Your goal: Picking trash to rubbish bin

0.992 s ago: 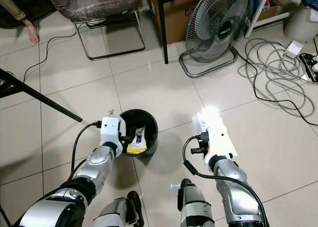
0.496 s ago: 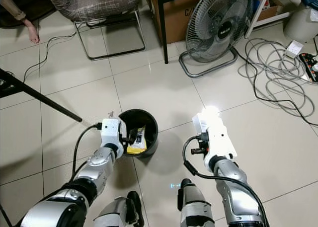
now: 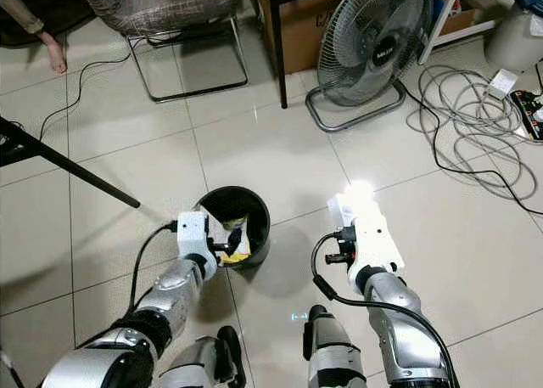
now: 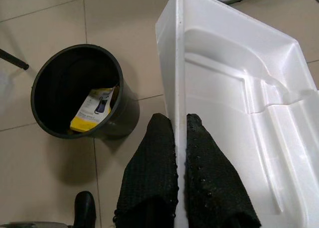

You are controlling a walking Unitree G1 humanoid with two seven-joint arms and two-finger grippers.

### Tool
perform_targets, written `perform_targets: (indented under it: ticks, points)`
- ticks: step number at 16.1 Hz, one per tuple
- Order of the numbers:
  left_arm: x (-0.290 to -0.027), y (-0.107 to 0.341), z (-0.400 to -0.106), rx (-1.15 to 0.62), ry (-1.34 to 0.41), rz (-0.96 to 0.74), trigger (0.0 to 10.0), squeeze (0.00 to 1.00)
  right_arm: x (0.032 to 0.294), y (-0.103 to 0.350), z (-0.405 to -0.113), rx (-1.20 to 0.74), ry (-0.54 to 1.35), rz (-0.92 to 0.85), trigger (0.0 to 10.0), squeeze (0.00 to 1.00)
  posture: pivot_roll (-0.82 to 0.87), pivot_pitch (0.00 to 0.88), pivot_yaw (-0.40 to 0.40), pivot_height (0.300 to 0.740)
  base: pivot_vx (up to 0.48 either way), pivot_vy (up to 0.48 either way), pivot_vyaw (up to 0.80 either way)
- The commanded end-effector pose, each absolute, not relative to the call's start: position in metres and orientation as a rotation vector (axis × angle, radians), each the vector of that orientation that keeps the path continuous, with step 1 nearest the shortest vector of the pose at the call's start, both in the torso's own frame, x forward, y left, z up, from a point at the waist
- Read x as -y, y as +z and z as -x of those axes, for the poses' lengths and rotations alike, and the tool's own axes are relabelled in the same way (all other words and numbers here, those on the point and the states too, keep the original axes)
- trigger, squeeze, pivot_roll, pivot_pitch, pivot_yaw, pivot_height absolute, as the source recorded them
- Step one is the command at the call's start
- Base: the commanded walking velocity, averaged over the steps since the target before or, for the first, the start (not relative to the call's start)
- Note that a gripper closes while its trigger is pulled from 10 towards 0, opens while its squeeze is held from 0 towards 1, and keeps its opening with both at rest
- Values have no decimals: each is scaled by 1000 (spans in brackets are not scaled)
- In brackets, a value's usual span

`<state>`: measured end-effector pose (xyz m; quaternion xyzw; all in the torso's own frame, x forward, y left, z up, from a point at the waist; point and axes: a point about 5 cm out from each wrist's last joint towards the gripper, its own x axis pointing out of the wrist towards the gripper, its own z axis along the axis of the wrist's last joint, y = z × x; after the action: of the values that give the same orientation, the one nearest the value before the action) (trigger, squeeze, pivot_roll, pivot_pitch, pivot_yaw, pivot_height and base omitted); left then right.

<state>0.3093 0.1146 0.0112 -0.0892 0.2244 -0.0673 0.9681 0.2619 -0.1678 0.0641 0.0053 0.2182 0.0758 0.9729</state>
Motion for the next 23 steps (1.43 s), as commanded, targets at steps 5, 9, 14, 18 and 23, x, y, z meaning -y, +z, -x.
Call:
perform_targets:
  ticks: [5, 9, 14, 18, 23]
  points:
    - [-115, -3, -297, -527, -141, 187, 10000, 941, 167, 60, -257, -463, 159, -20, 10000, 0, -311, 348, 89, 740, 0, 0, 0]
    - [-109, -4, -295, -524, -183, 71, 10000, 0, 167, 60, -257, -463, 160, -18, 10000, 0, -312, 344, 91, 740, 0, 0, 0]
    - [-99, -1, -296, -486, -249, -6, 10000, 0, 167, 59, -258, -463, 162, -16, 10000, 0, -310, 343, 89, 740, 0, 0, 0]
    - [-104, -1, -296, -483, -232, -15, 10000, 0, 166, 59, -259, -463, 164, -16, 10000, 0, -304, 338, 90, 740, 0, 0, 0]
    - [-106, 3, -299, -462, -233, -2, 10000, 0, 163, 58, -262, -462, 173, -22, 10000, 0, -287, 324, 93, 740, 0, 0, 0]
